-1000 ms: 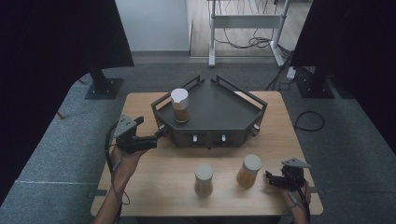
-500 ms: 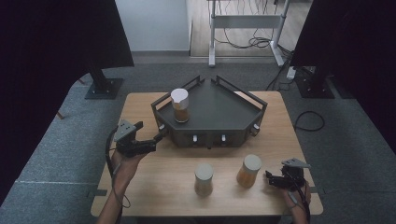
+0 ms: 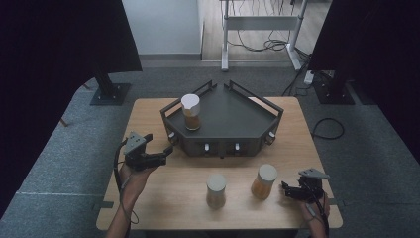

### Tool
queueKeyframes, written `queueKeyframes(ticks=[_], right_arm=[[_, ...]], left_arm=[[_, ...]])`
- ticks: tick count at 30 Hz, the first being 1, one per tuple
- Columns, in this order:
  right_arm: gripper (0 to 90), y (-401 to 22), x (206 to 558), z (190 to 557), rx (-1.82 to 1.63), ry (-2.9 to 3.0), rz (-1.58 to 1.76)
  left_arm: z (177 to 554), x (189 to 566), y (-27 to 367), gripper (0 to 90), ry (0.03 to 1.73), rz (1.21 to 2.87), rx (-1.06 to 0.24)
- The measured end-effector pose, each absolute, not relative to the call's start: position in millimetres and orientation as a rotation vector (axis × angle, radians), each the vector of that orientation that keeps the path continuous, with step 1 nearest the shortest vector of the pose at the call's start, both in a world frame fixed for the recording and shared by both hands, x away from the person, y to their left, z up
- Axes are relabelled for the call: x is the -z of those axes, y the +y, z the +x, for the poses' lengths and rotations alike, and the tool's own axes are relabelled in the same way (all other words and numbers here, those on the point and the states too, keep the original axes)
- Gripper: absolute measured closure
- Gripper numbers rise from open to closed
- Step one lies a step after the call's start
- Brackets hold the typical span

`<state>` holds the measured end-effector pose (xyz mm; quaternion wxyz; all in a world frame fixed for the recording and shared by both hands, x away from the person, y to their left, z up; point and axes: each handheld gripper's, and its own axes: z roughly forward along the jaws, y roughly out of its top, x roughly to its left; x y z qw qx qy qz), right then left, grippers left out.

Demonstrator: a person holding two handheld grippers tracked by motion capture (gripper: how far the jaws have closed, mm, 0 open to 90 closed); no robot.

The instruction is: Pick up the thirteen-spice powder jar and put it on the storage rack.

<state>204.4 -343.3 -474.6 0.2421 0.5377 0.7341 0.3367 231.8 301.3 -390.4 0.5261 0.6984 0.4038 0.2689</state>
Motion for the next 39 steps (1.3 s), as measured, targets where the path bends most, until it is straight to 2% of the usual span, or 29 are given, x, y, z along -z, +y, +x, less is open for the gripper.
queueKeyframes(ticks=[39], right_arm=[[9.5,-343.1,474.6,204.2,-0.920,2.006,1.470]], left_arm=[[228.7,431.1,301.4,7.4,1.039,1.713,-0.569]])
